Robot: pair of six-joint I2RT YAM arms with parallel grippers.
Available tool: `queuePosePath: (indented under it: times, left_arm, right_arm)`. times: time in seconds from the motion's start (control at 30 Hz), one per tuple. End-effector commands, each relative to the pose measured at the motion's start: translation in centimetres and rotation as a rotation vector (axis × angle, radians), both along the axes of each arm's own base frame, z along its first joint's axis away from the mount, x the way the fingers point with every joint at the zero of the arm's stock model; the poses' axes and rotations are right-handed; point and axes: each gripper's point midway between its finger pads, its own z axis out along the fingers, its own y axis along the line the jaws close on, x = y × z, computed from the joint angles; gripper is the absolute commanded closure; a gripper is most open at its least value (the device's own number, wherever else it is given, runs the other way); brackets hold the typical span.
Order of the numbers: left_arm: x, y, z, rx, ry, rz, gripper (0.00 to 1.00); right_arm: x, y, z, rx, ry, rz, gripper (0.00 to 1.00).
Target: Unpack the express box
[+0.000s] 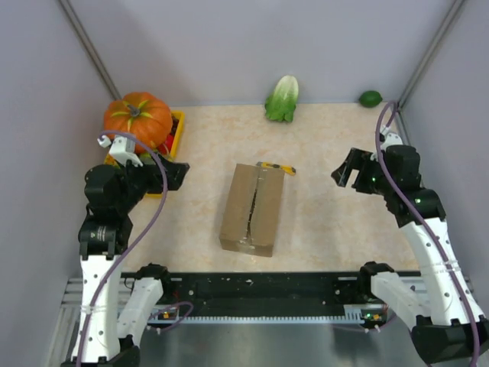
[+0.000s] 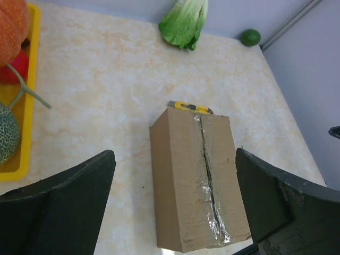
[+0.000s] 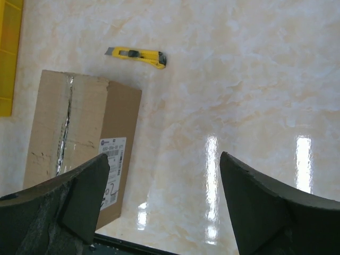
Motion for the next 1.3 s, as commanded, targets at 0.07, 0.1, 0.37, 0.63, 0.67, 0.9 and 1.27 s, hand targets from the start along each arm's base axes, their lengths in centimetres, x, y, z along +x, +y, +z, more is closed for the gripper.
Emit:
queuePosePath:
  times: [0.07,0.1,0.37,0.63,0.67,0.9,1.27]
  left_arm:
    - [-1.3,-2.8,4.4,-0.098,-0.187,-0.158,0.01]
    - [-1.6,-3.3,4.4,-0.11,-0.193,-0.192,0.01]
    - [0.1,-4.1,3.5,-0.25,-0.179,-0.211,0.01]
    - [2.4,-6.0,-1.6,-0.266,0.017,-0.297,0.01]
    - [2.5,-6.1,-2.7,-0.251,0.04,-0.293,0.02]
    - [1.0,-9.1,-9.3,-0.256,0.246,-0.31,0.06]
    - [-0.8,-9.4,-17.6,-0.108,0.52,-0.211,0.07]
  right_arm:
    - [0.1,1.0,-0.1,0.016,-0.002,0.066,0.16]
    - [0.1,1.3,-0.3,0.024,0.005,0.083,0.17]
    - [0.3,3.9,-1.7,-0.002,0.035,0.182,0.22]
    - [-0.1,6.5,-5.9,-0.101,0.123,0.218,0.33]
    - [0.1,6.8,-6.5,-0.131,0.13,0.208,0.33]
    - [0.7,11.3,-11.0,-0.204,0.236,0.222,0.47]
    - [0.9,18.2,-14.4,-0.204,0.291,0.418,0.48]
